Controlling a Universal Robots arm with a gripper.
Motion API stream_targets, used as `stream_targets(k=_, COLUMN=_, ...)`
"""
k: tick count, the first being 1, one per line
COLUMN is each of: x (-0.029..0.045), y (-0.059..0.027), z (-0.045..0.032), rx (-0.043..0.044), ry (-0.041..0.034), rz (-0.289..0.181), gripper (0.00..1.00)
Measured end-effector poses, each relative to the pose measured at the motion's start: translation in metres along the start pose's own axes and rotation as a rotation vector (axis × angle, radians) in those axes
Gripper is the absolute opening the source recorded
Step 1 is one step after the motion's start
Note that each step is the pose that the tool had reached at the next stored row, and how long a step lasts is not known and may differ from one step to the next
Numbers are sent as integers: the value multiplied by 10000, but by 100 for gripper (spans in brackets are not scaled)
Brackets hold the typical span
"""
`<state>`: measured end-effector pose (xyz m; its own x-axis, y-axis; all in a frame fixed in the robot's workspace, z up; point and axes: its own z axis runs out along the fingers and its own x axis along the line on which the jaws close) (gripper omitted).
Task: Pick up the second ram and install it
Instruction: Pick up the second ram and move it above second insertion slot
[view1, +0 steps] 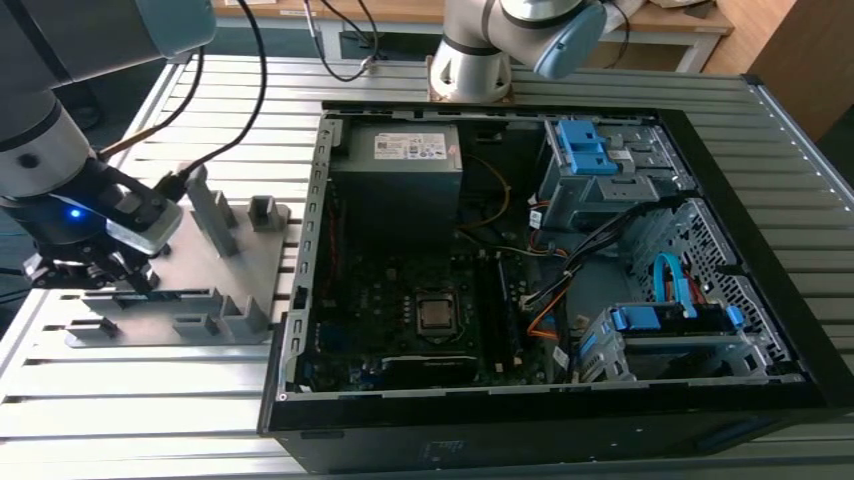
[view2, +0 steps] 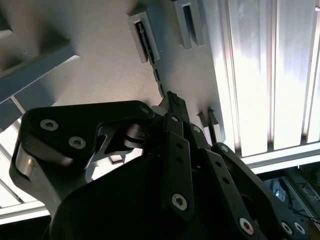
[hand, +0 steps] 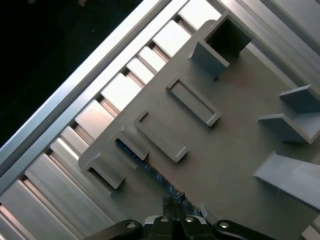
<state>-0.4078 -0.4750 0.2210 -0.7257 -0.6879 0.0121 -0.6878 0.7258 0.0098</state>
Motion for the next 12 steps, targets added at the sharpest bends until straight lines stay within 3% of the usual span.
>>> stream_targets(k=12, x=0, y=0, z=0, rx=10, ry=8, rz=-789, gripper=10)
